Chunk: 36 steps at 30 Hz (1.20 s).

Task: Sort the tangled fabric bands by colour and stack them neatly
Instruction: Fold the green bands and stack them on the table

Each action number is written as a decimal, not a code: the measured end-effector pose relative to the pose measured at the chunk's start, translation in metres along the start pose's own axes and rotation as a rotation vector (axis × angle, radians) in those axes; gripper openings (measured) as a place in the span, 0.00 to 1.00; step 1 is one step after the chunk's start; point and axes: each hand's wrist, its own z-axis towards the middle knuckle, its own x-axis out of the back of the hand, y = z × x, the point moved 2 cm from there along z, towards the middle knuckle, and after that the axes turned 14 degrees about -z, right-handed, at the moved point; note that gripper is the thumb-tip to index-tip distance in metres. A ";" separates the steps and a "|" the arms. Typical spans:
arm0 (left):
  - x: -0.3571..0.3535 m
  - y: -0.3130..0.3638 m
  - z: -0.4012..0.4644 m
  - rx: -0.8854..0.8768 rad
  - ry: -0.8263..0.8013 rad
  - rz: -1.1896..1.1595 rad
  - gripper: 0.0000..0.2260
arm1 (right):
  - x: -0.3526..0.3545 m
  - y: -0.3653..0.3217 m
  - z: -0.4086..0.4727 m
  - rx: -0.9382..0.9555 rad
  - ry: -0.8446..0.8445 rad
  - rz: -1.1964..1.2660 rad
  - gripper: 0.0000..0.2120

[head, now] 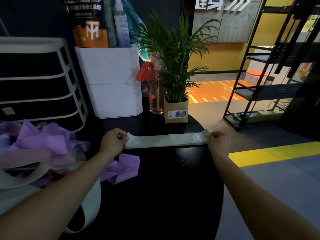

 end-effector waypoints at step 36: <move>0.072 0.037 -0.052 -0.281 -0.158 0.186 0.11 | -0.029 -0.091 -0.125 0.640 -0.337 -0.234 0.16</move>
